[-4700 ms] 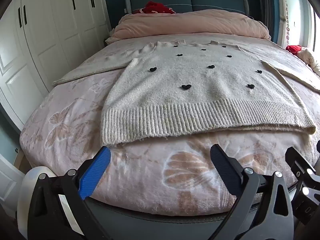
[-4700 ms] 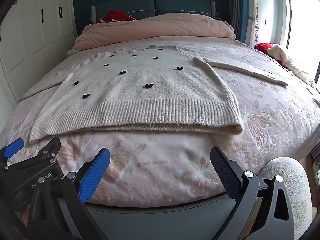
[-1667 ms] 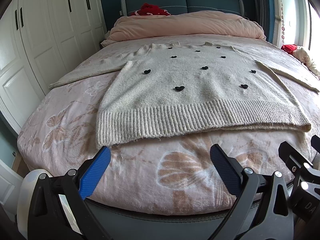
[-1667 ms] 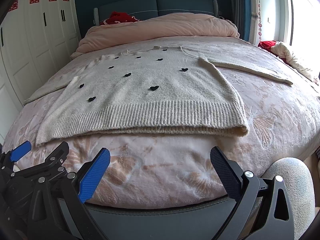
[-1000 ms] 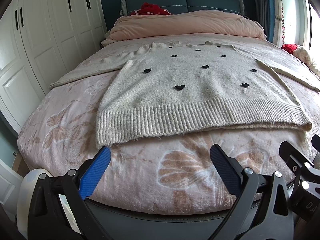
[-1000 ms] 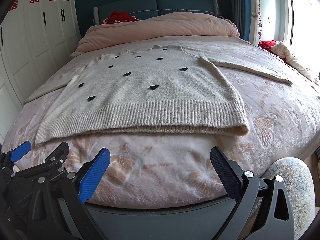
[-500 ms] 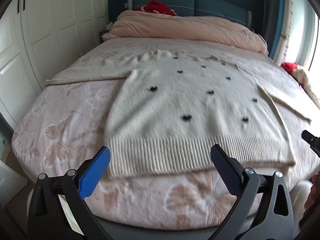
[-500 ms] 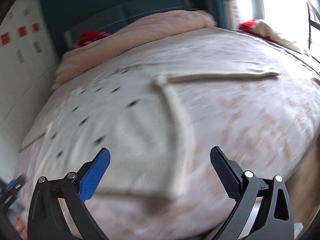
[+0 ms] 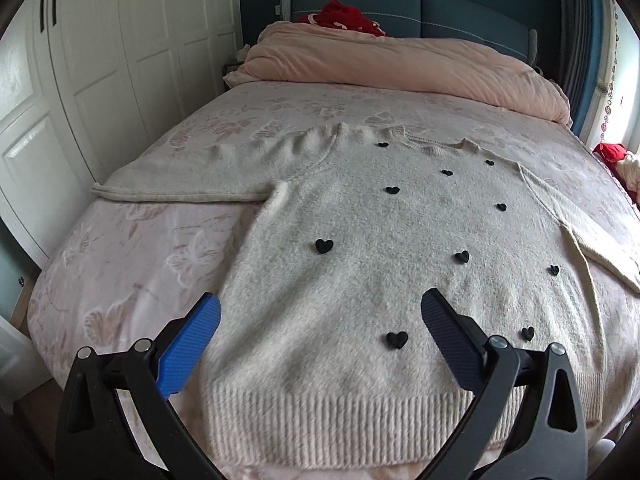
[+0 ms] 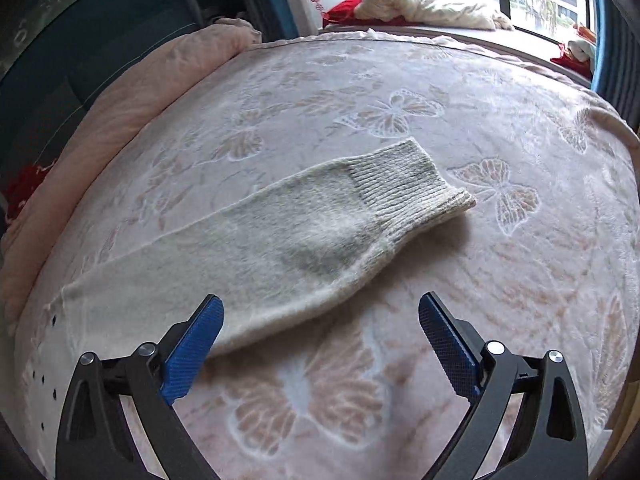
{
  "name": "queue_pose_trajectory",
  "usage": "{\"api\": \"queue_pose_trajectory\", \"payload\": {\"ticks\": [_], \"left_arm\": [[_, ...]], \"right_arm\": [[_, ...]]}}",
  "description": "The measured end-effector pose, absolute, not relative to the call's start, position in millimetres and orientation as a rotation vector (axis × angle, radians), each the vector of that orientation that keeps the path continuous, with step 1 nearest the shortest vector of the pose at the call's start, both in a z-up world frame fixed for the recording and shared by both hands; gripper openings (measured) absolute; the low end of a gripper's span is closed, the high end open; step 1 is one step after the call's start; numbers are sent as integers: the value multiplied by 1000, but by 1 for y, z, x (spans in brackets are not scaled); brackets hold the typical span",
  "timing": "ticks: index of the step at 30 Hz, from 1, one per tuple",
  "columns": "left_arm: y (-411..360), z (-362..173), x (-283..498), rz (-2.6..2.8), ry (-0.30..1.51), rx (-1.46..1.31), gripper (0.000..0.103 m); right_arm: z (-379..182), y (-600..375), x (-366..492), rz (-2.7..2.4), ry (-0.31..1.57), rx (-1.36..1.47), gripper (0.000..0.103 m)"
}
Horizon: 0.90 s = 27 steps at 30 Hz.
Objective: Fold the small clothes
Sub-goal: 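Grasp the cream sweater sleeve cuff with the right gripper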
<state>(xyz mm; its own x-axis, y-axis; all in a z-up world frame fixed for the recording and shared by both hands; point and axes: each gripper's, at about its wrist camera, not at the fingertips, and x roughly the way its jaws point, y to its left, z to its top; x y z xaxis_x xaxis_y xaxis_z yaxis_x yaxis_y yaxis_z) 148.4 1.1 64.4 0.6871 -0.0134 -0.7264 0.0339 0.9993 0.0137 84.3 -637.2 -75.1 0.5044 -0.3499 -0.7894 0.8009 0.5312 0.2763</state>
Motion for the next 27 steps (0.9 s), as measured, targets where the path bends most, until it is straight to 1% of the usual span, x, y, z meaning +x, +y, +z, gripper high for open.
{"api": "queue_pose_trajectory", "payload": {"ticks": [1, 2, 4, 6, 7, 8, 11, 13, 17, 19, 21, 22, 23, 25, 27], "left_arm": [[-1, 63, 151, -31, 816, 31, 98], [-6, 60, 155, -32, 819, 42, 98], [-11, 57, 162, -43, 823, 54, 98], [-16, 52, 169, -48, 827, 64, 98], [-17, 49, 173, -55, 833, 62, 98], [-18, 48, 175, -60, 840, 59, 98], [-14, 43, 185, -78, 869, 16, 98], [-7, 44, 190, -85, 873, -30, 98], [4, 52, 199, -114, 861, -88, 98], [11, 59, 202, -126, 844, -113, 98], [17, 66, 205, -133, 828, -132, 98], [21, 70, 207, -134, 818, -144, 98], [25, 74, 210, -135, 806, -155, 98], [33, 80, 217, -140, 791, -169, 98], [39, 83, 227, -156, 790, -186, 98]], "right_arm": [[-81, -643, 87, -768, 748, 714, 86], [-86, -648, 90, -761, 751, 734, 78], [-92, -656, 94, -753, 739, 766, 66], [-92, -662, 100, -754, 718, 770, 47], [-90, -664, 104, -736, 713, 784, 16], [-88, -664, 107, -719, 704, 803, 13], [-48, -644, 124, -641, 577, 795, 12], [-7, -611, 151, -517, 505, 730, 12], [73, -497, 225, -164, 427, 567, 13], [93, -431, 256, -7, 431, 492, 13], [102, -360, 285, 157, 454, 436, 15], [101, -327, 298, 228, 475, 413, 18], [95, -291, 310, 298, 506, 388, 19], [79, -241, 322, 371, 564, 330, 27], [61, -209, 321, 400, 607, 271, 30]]}}
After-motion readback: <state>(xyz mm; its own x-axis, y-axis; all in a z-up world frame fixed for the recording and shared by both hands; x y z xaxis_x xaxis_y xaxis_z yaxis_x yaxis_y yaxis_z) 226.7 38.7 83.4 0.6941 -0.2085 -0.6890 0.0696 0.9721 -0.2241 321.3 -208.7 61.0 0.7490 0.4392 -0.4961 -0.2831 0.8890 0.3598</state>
